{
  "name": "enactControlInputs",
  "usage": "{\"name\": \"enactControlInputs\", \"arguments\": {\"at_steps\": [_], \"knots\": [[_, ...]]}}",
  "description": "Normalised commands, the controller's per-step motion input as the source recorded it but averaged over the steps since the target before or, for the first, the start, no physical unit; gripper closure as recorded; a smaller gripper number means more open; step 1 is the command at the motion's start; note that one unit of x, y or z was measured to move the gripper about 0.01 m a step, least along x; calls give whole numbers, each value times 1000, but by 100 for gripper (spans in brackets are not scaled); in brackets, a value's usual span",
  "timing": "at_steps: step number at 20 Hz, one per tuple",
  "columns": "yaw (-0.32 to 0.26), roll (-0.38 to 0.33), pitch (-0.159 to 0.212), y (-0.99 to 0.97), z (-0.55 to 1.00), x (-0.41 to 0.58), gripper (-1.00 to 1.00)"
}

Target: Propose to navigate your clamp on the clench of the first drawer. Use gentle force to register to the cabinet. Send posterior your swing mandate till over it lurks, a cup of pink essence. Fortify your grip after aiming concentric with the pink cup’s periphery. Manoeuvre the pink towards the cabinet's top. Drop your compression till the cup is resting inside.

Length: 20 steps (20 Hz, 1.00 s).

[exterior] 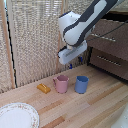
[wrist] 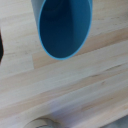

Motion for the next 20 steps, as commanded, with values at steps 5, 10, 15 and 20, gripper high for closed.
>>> {"name": "enactControlInputs", "arguments": {"at_steps": [5,10,15,20], "knots": [[-300,148,-103,108,-209,23,-100],[-168,63,-80,382,-119,298,-100],[-93,10,-1,310,-143,306,-100],[1,-25,42,51,-167,224,-100]]}}
